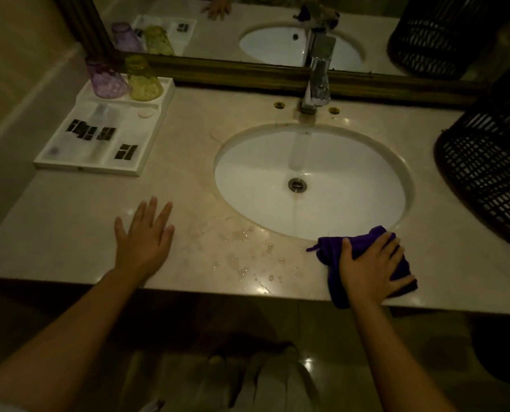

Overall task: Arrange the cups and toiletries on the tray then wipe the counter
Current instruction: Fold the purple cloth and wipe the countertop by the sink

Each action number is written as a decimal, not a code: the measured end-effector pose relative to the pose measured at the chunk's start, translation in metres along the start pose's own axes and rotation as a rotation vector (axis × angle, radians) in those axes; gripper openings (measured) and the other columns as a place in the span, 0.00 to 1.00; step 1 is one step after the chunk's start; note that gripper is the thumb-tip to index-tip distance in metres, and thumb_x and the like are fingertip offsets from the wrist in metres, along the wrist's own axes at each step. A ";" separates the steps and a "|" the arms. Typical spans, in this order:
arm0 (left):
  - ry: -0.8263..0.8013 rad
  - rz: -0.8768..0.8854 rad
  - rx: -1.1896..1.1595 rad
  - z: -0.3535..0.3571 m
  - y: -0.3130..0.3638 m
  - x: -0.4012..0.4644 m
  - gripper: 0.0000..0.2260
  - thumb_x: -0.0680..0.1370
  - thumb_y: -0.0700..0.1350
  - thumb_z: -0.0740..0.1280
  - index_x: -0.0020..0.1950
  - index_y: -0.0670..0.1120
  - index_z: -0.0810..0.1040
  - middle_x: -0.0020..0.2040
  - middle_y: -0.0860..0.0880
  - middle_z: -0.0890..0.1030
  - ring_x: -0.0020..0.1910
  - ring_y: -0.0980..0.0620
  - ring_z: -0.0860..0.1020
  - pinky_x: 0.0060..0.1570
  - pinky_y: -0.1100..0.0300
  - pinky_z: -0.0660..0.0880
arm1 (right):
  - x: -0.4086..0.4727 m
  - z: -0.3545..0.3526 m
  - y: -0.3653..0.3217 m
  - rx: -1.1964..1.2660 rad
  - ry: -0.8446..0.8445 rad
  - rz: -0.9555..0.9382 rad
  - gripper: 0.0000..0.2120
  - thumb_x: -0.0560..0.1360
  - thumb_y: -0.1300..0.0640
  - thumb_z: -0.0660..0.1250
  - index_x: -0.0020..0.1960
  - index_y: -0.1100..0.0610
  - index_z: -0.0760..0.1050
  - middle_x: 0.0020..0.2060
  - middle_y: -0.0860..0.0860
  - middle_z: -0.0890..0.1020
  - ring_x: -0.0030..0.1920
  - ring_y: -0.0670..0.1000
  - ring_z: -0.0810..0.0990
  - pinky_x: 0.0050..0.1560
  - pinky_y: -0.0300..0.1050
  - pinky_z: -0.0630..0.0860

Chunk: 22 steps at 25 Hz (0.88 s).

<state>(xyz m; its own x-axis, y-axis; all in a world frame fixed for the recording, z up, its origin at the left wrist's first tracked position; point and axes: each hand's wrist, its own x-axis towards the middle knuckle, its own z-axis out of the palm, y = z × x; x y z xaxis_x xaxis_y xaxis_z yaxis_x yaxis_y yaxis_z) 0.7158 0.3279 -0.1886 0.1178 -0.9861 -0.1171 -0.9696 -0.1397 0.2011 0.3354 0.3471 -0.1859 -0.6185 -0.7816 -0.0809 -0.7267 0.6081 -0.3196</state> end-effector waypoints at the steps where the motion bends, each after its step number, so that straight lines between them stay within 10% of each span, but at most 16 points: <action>1: 0.007 -0.006 -0.003 0.003 -0.002 0.001 0.23 0.80 0.55 0.47 0.75 0.57 0.47 0.78 0.50 0.48 0.76 0.50 0.45 0.71 0.38 0.40 | 0.001 0.002 0.000 -0.028 0.014 -0.005 0.39 0.74 0.36 0.52 0.75 0.56 0.44 0.76 0.56 0.51 0.75 0.55 0.46 0.69 0.71 0.42; 12: 0.091 0.026 0.014 0.016 -0.011 0.008 0.22 0.80 0.54 0.48 0.75 0.58 0.51 0.78 0.48 0.54 0.76 0.48 0.50 0.69 0.35 0.45 | -0.104 0.044 -0.080 -0.125 -0.108 -0.693 0.33 0.73 0.38 0.49 0.75 0.50 0.51 0.75 0.51 0.57 0.75 0.53 0.52 0.70 0.61 0.40; 22: 0.069 0.035 0.001 0.016 -0.015 0.007 0.22 0.80 0.55 0.47 0.75 0.57 0.50 0.78 0.49 0.52 0.76 0.49 0.48 0.70 0.37 0.42 | -0.114 0.027 -0.008 -0.197 -0.200 -1.310 0.28 0.76 0.47 0.53 0.75 0.48 0.50 0.74 0.47 0.59 0.74 0.49 0.58 0.71 0.53 0.49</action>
<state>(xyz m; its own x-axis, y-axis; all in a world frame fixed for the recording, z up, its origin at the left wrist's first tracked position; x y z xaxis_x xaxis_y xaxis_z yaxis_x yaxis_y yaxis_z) 0.7276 0.3243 -0.2082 0.0980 -0.9943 -0.0424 -0.9736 -0.1047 0.2028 0.4198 0.4273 -0.1991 0.6038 -0.7963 0.0368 -0.7874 -0.6030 -0.1279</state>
